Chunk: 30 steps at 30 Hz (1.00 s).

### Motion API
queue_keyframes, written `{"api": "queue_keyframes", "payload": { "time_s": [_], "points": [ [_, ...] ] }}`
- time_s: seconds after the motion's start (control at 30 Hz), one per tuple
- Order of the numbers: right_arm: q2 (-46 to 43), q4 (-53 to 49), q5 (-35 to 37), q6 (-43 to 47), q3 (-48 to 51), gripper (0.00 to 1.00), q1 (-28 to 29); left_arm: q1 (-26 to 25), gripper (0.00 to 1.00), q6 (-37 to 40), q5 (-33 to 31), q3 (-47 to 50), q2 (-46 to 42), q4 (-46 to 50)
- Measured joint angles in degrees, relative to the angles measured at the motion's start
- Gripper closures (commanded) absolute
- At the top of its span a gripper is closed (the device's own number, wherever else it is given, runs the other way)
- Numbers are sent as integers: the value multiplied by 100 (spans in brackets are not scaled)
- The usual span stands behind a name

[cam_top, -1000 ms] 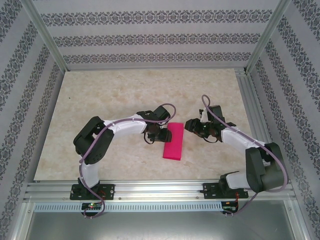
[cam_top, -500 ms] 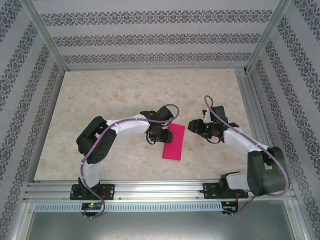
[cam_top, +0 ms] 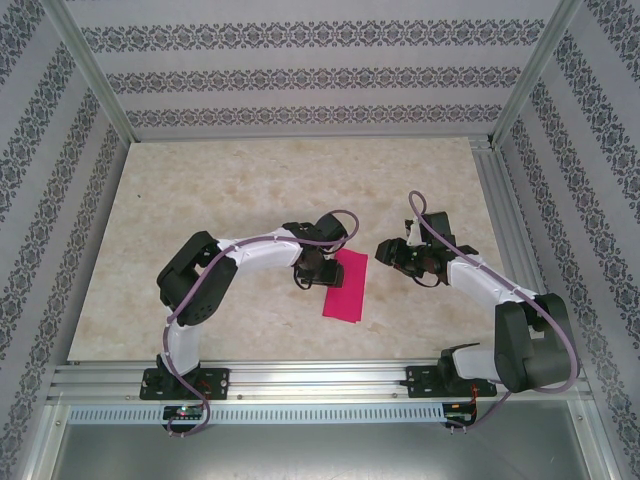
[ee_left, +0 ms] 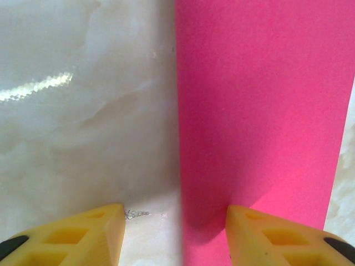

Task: Fold a paper plane with a square sheet of paper (fold left side to right side)
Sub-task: First fold in half a square sheet of paper at the center of the table.

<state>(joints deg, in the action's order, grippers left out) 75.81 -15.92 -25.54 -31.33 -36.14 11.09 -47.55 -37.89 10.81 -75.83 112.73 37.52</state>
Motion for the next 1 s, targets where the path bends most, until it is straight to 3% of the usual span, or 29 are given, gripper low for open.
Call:
{"api": "queue_keyframes", "payload": {
  "time_s": [0.23,1.0],
  "points": [
    [2,0,0,2,0,49,0,-2,56,-120,-22,-66,13,31],
    [4,2,-2,2,55,49,2,-140,55,11,13,-374,199,245]
  ]
}}
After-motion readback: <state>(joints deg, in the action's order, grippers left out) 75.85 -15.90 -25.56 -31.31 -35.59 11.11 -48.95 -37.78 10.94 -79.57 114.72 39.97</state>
